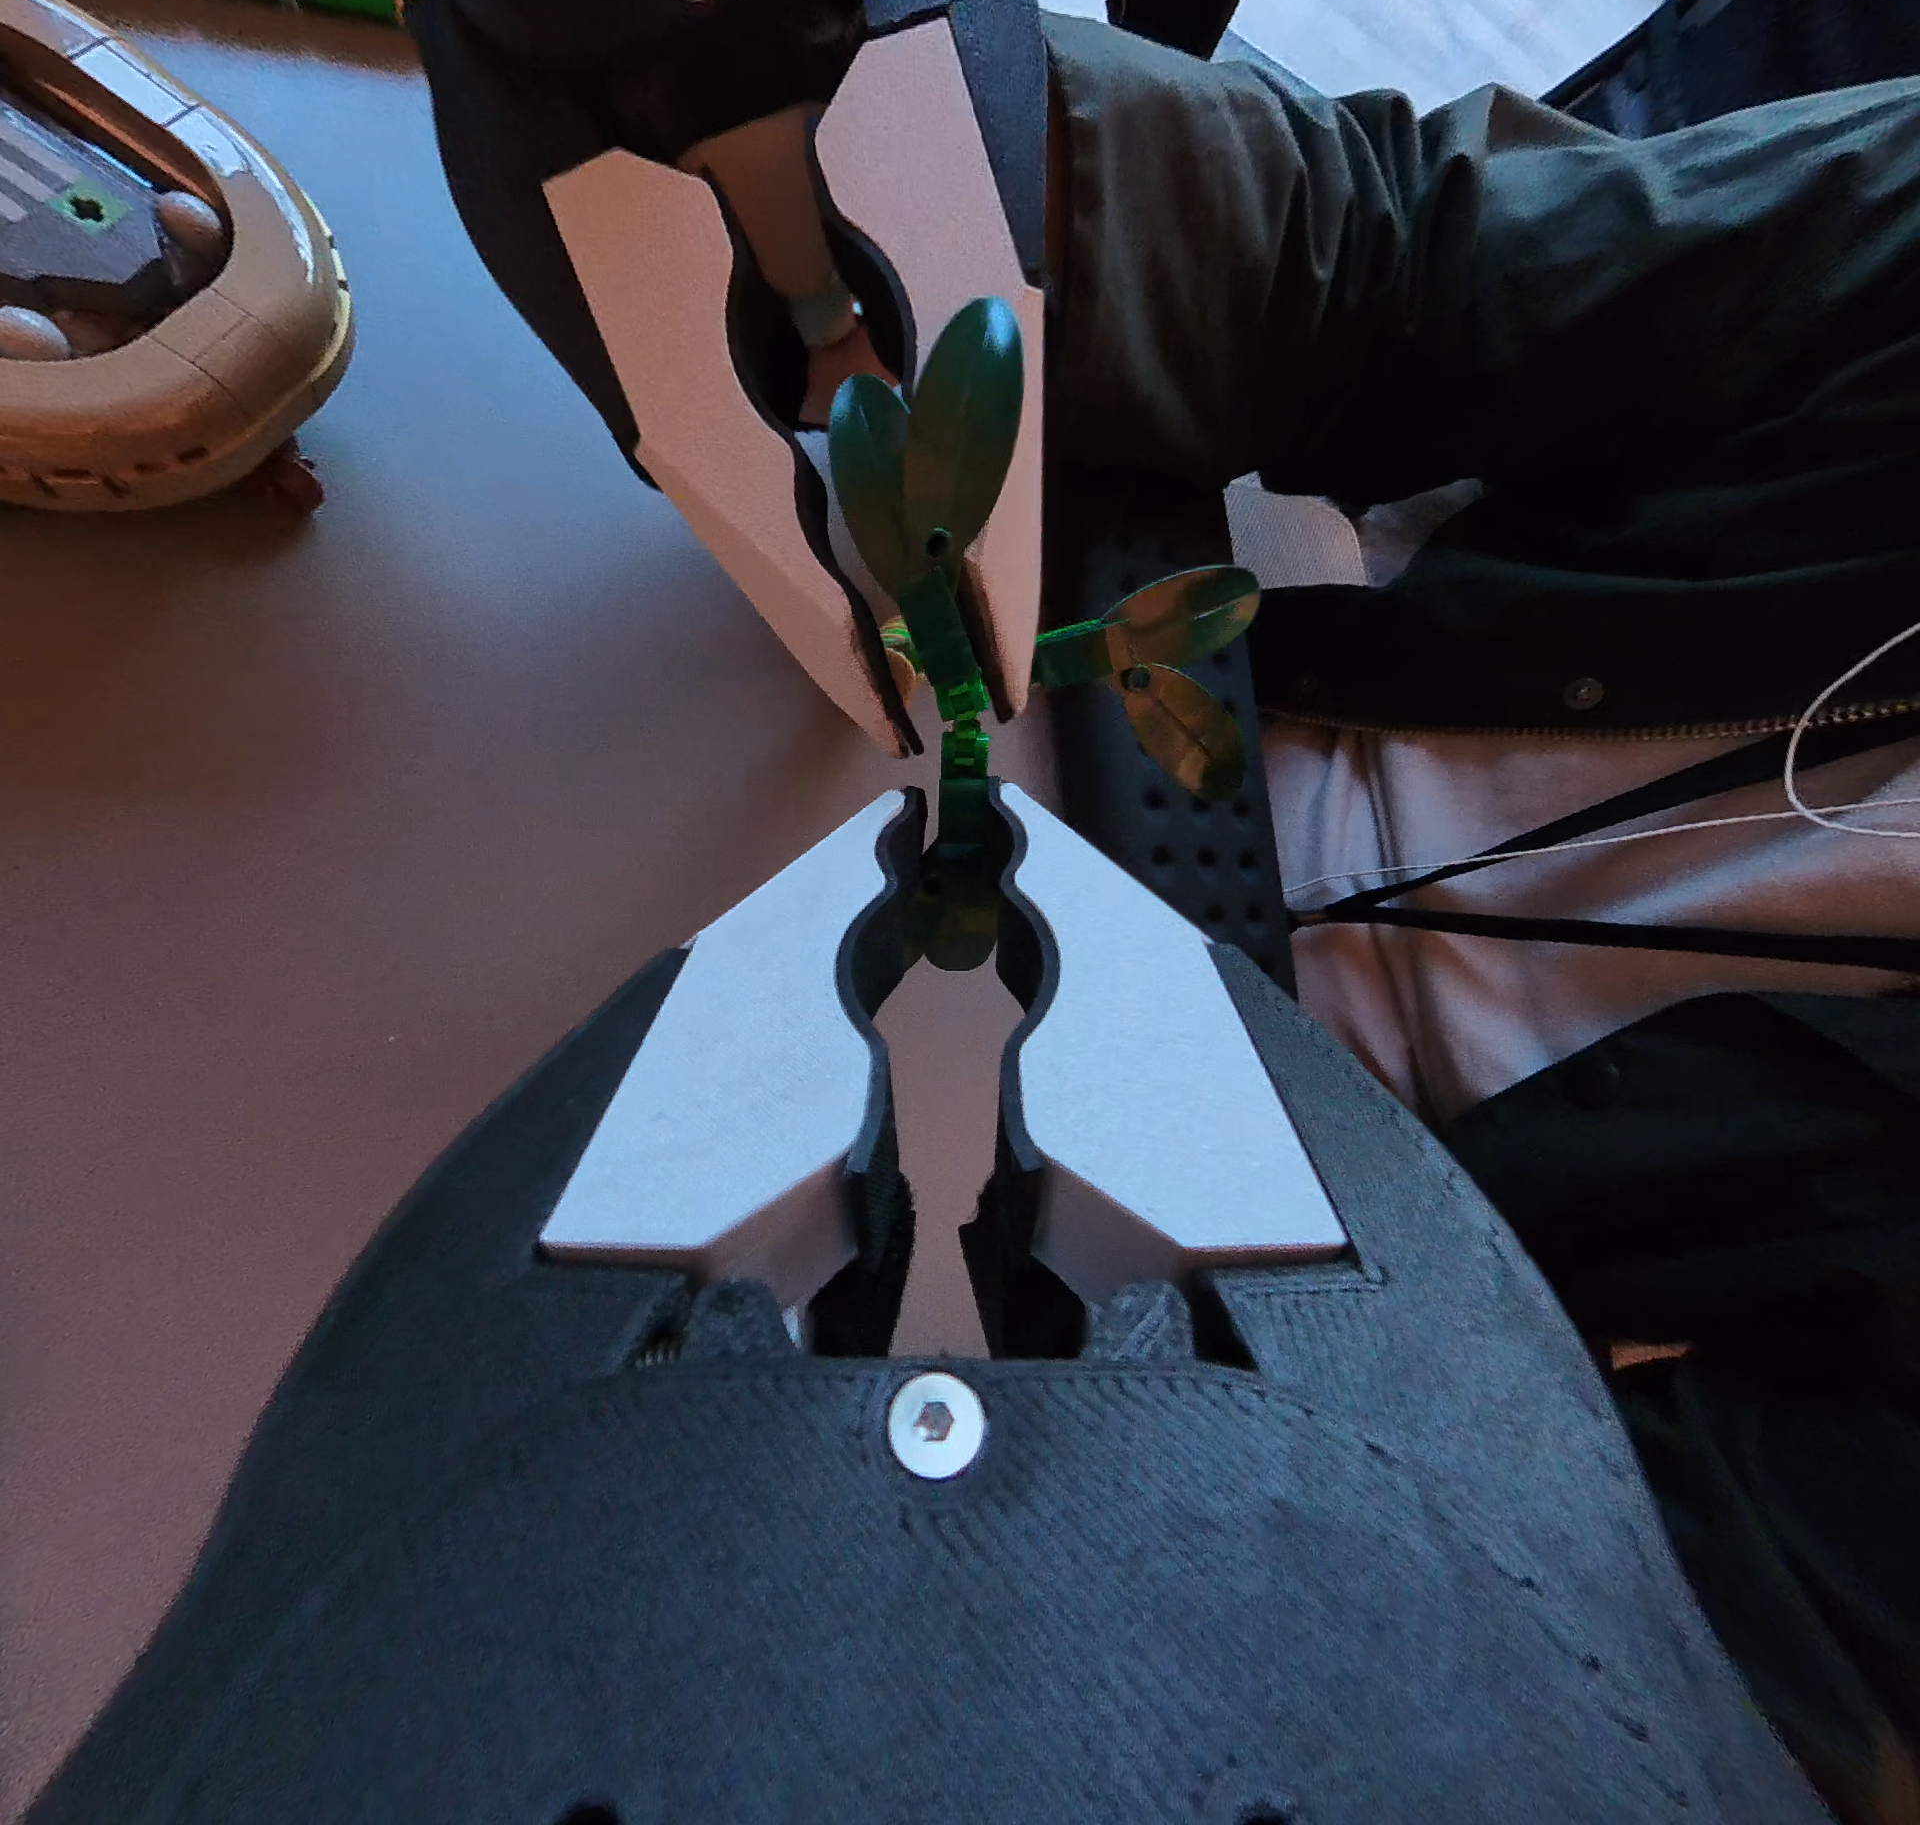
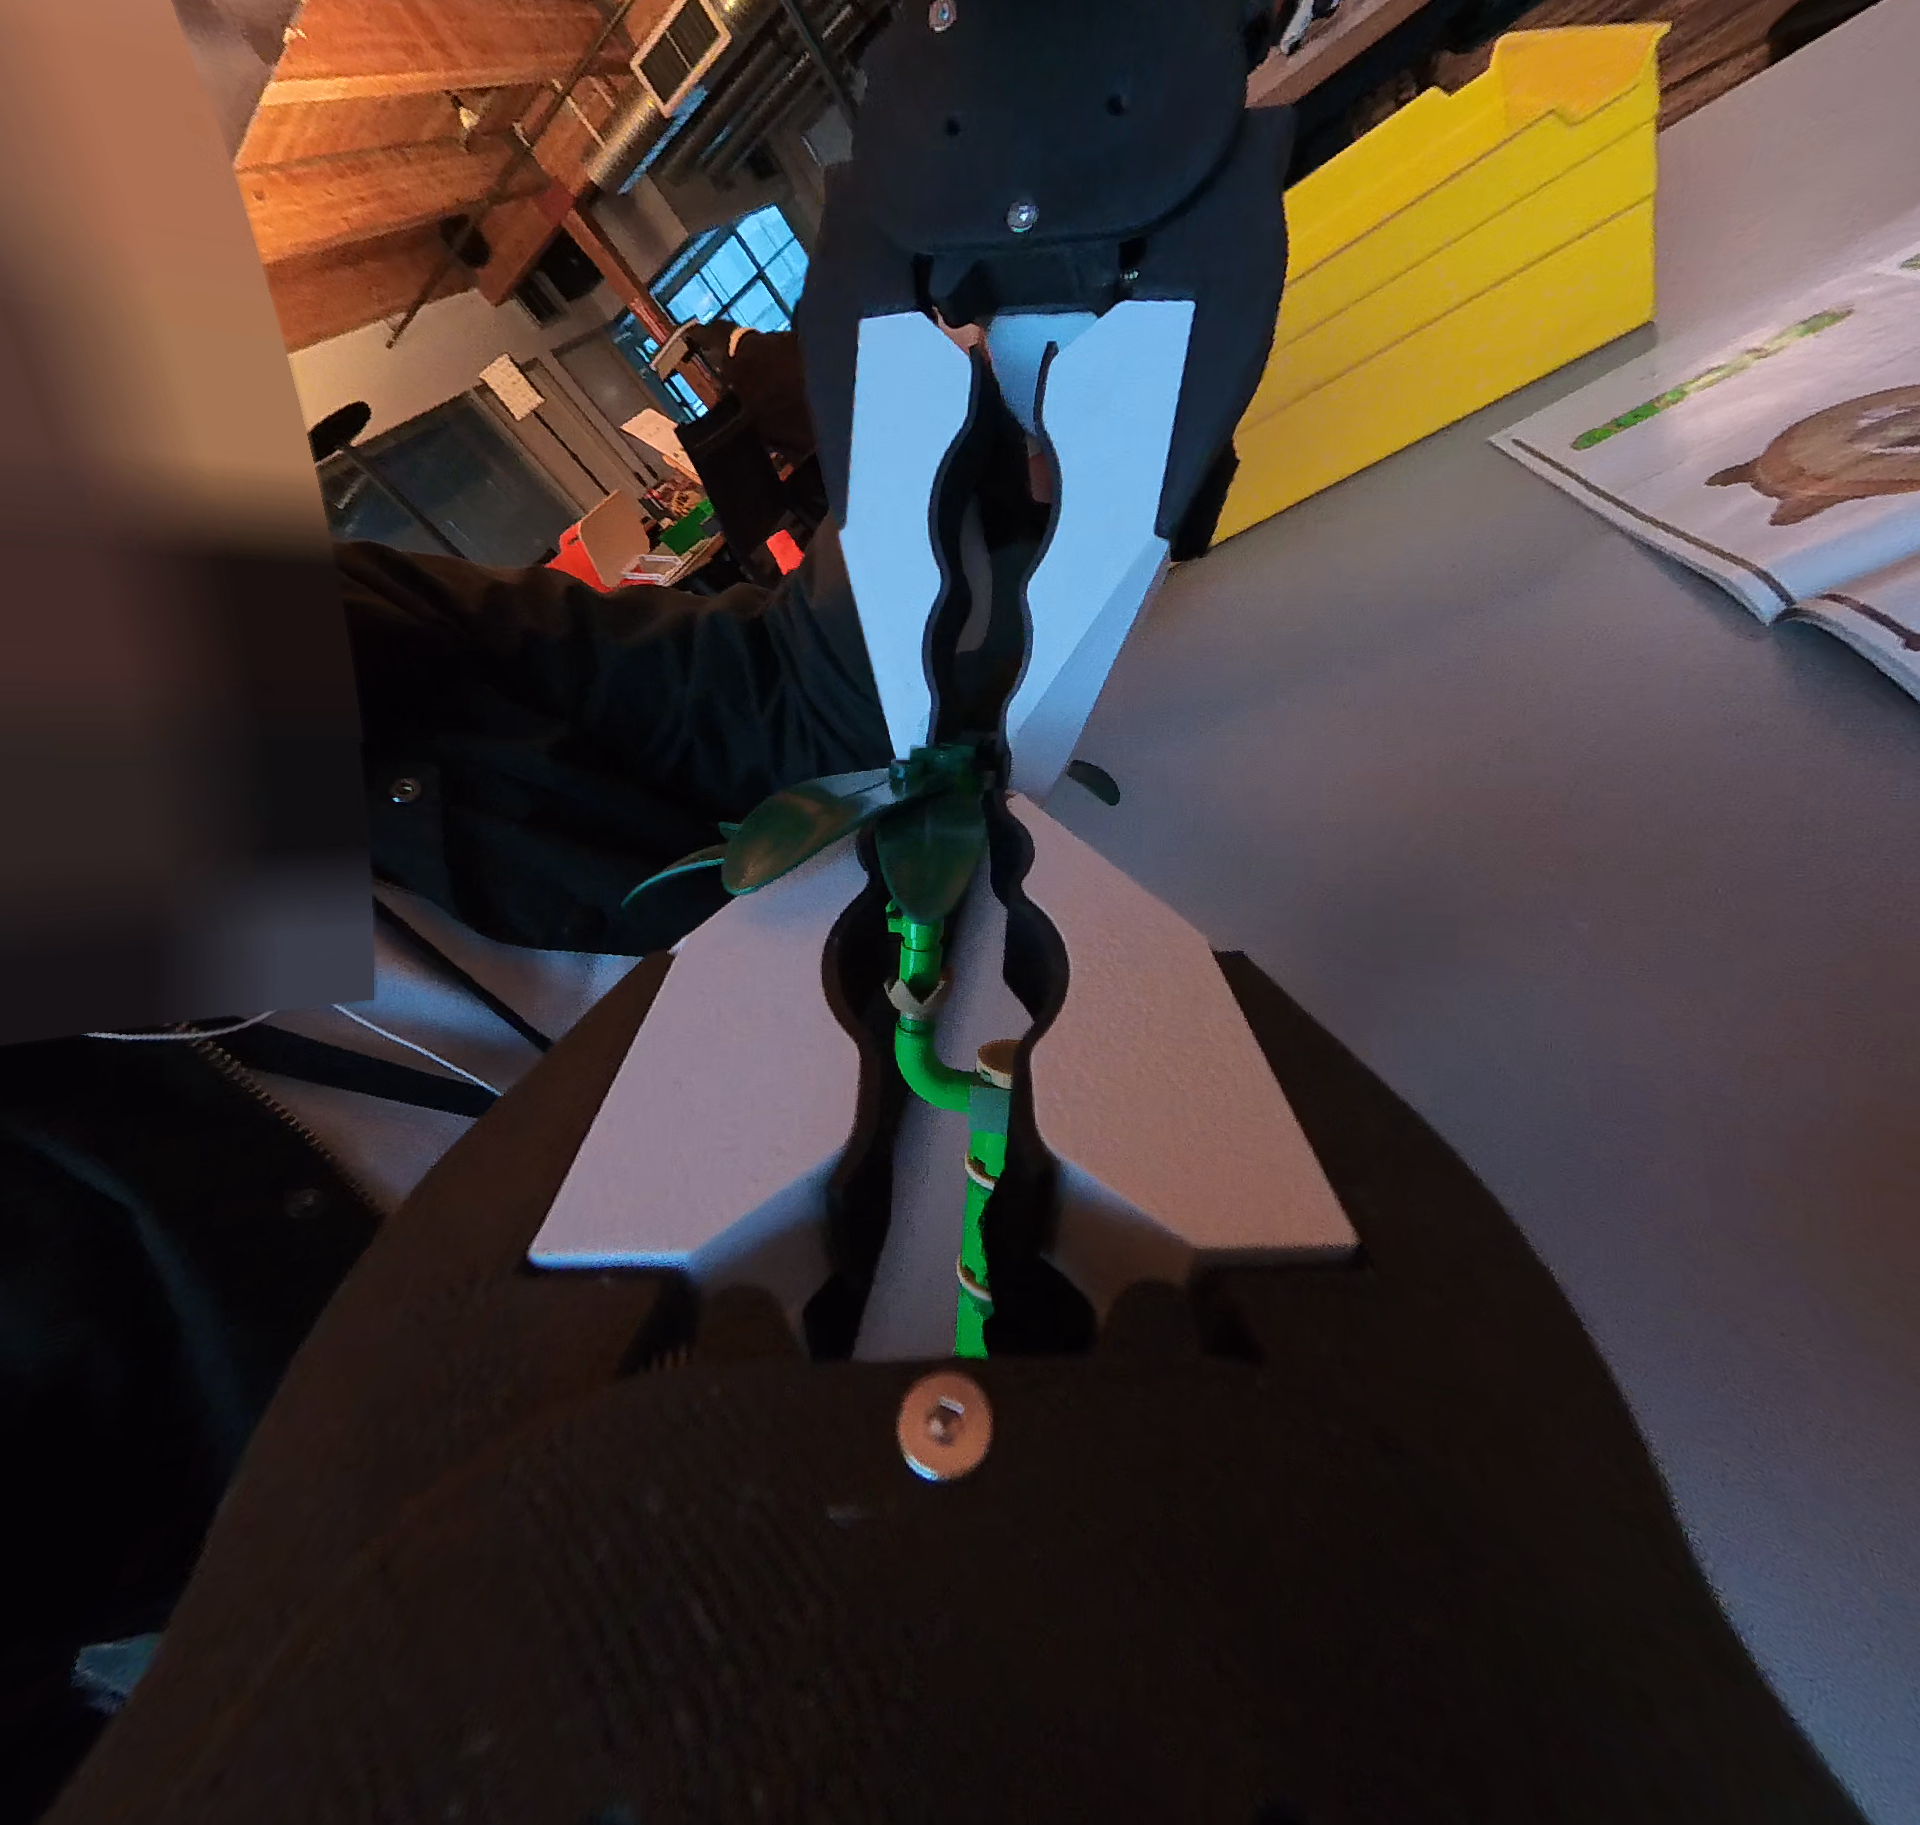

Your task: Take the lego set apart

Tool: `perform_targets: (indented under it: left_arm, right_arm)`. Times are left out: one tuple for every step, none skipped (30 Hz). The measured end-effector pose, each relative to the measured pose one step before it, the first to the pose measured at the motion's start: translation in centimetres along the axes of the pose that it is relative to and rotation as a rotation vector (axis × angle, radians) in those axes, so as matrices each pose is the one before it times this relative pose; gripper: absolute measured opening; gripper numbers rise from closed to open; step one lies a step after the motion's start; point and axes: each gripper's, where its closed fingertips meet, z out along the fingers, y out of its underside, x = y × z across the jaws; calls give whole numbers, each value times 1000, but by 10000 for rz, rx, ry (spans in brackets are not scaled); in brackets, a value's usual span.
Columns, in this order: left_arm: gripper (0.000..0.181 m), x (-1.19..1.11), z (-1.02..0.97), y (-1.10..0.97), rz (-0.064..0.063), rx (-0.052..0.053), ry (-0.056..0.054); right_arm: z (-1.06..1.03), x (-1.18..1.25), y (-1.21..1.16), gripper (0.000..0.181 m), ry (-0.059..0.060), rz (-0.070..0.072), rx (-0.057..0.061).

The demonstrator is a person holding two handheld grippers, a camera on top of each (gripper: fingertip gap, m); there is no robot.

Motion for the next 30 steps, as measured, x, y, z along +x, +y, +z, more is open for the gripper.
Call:
perform_targets:
  left_arm:
    - [9, -15, 34, 146, 98, -97, -84]
    - [9, -123, 43, 185, 101, -127, -163]
    - [9, -52, 50, 138, 76, -104, -106]
    - [8, 9, 24, 63, 20, -62, -32]
    - [8, -61, -17, 18, -15, -23, -53]
    - [8, -87, -47, -29, -29, 24, -44]
    - [8, -92, -45, -46, -54, 42, -23]
    - [8, -45, -31, -26, -73, 37, 34]
    - [8, 14, 24, 0, -67, 25, 81]
    - [8, -37, 16, 13, -50, 15, 53]
    - [8, -45, 19, 2, -48, 28, 47]
    - [8, 33, -6, -54, -42, 57, 86]
    - [8, 36, -7, -106, -20, 86, 82]
    - [8, -6, -48, -132, -29, 96, 42]
    - [8, 72, -41, -123, -43, 76, 73]
    - [8, 173, -23, -69, -28, 34, 112]
    - [8, 147, -10, -5, -7, -10, 64]
    - [8, 75, -18, 1, 24, -33, -15]
    - [8, 71, -34, 19, 45, -35, -37]
    - [8, 61, -21, 13, 40, -32, -41]
    - [8, -7, -2, 61, 18, -60, -57]
    - [8, -62, 35, 49, -3, -37, -70]
    - [8, -9, 58, -8, -10, -3, 5]
    - [7, 246, 67, -101, -14, 63, 186]
    - [7, 334, 19, -183, -41, 113, 259]
    - [7, 250, -71, -173, -61, 131, 213]
    - [7, 253, -122, -193, -57, 163, 219]
    - [7, 330, -145, -194, -74, 180, 287]
    - [7, 348, -93, -97, -137, 119, 322]
    - [7, 256, 11, 68, -179, 9, 277]
  right_arm:
    - [109, 54, 115, 14, -14, 63, -43]
    - [107, 156, 168, 13, 36, 81, -61]
    - [103, 70, 94, 13, -23, 81, -23]
    - [67, -21, 39, 13, -57, 60, -14]
    - [14, 29, -28, 12, 24, -9, 7]
    - [-31, -11, -70, 9, 50, -92, 21]
    - [-49, -3, -93, 6, 69, -99, 15]
    - [-13, 21, -19, 6, 89, -51, -32]
    - [-8, -7, 20, 6, 61, -80, -76]
    - [3, 64, 33, 6, 148, -219, -70]
    - [-25, 56, 14, 6, 152, -220, -60]
    - [-36, -33, -28, 6, 84, -166, -51]
    - [-70, -56, -61, 6, 58, -158, -15]
    - [-79, -7, -95, 6, 61, -109, 39]
    - [-46, -81, -76, 6, -32, -32, 62]
    - [7, -170, -38, 6, -118, 20, 60]
    - [44, -141, 0, 6, -132, 88, 65]
    - [50, -77, -2, 6, -150, 193, 81]
    - [70, -87, 11, 7, -191, 224, 89]
    - [72, -77, 18, 7, -160, 147, 67]
    - [45, 40, 55, 7, -31, 80, -12]
    - [6, 95, 99, 7, 90, -43, -115]
    - [-39, -16, 60, 6, 114, -221, -135]
    - [-47, -251, 31, 6, 15, -355, -128]
    - [-43, -295, -1, 6, 7, -367, -99]
    - [-25, -195, -55, 6, 55, -300, -44]
    - [18, -174, -83, 6, 11, -210, -3]
    - [58, -248, -106, 6, -76, -129, 29]
    - [112, -279, -71, 6, -126, -77, 21]
    - [135, -197, 18, 6, -84, -88, -36]
